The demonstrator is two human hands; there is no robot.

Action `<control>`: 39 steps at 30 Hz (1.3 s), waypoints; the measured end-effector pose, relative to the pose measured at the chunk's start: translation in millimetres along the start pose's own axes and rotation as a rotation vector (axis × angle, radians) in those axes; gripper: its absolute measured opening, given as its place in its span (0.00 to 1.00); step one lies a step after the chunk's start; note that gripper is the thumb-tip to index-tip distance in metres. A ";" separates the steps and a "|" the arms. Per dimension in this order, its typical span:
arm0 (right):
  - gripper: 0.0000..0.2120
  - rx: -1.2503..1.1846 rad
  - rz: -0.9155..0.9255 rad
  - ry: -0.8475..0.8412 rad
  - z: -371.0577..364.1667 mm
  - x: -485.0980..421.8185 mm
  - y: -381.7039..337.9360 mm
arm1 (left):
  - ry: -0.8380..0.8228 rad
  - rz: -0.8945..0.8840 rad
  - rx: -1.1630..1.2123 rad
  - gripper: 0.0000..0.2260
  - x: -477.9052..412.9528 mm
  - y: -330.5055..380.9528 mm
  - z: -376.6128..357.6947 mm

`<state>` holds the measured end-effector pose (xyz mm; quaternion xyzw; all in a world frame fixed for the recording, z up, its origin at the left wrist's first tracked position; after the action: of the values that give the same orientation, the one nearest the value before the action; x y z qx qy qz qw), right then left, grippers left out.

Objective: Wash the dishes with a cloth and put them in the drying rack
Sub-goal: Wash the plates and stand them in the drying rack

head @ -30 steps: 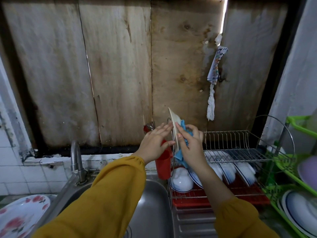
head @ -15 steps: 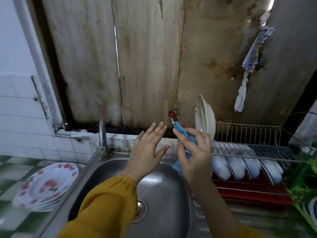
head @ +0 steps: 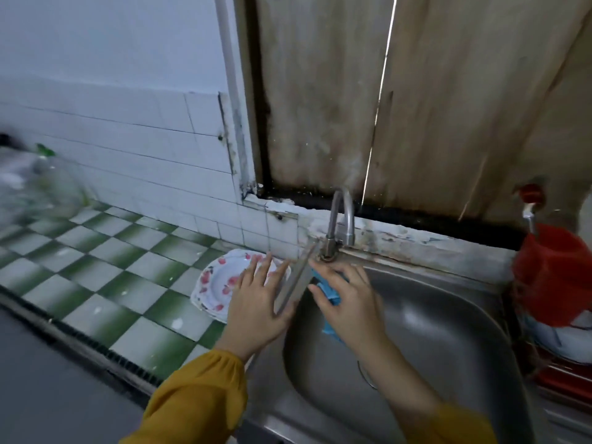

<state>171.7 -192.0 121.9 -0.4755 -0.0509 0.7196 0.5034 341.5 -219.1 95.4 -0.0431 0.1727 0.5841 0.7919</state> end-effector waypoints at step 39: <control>0.19 0.504 -0.124 -1.299 -331.3 -58.4 33.9 | -0.561 -0.315 -0.123 0.17 -45.5 -239.0 -176.8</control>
<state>394.9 -388.0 -39.6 0.1860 -0.1999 0.8180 0.5062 514.9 -383.4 -87.4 0.0458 -0.0967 0.4526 0.8853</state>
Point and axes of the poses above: each hand's wrist, its own x-axis away from the middle knuckle, its own z-axis out of the back of the hand, y = z × x, the point moved 5 cm from there along -x, towards the middle knuckle, and after that the axes turned 11 degrees about -x, right-handed, at the moved point
